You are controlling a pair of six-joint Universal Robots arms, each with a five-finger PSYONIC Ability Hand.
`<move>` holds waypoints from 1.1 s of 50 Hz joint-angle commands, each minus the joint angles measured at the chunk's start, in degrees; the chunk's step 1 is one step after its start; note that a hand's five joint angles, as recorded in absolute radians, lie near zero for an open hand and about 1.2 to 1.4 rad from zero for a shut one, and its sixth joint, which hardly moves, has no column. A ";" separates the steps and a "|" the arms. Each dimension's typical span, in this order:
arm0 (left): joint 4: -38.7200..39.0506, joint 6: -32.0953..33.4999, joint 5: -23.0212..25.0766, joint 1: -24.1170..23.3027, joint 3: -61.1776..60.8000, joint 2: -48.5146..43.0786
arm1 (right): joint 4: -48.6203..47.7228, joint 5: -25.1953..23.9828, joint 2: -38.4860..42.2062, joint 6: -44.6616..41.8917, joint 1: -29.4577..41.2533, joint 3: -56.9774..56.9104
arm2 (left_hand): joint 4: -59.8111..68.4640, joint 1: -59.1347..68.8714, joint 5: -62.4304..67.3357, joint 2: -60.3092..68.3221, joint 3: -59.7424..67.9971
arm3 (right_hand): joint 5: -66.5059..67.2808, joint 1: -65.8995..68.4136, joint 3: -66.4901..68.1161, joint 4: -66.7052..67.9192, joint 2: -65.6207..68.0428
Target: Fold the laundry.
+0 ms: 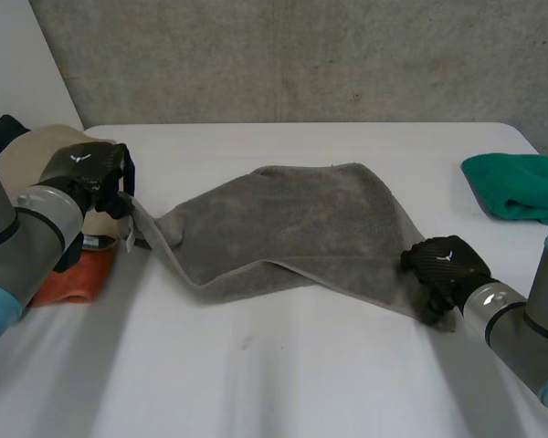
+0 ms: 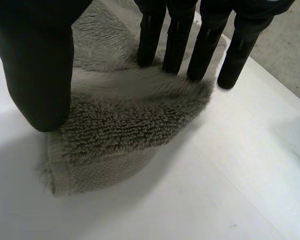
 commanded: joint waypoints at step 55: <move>30.01 -1.91 -1.85 0.91 34.20 -11.47 | -7.79 12.46 2.62 13.80 -1.90 -57.46 | 11.30 14.03 13.85 11.32 11.80 | 47.08 46.88 47.09 46.85 46.95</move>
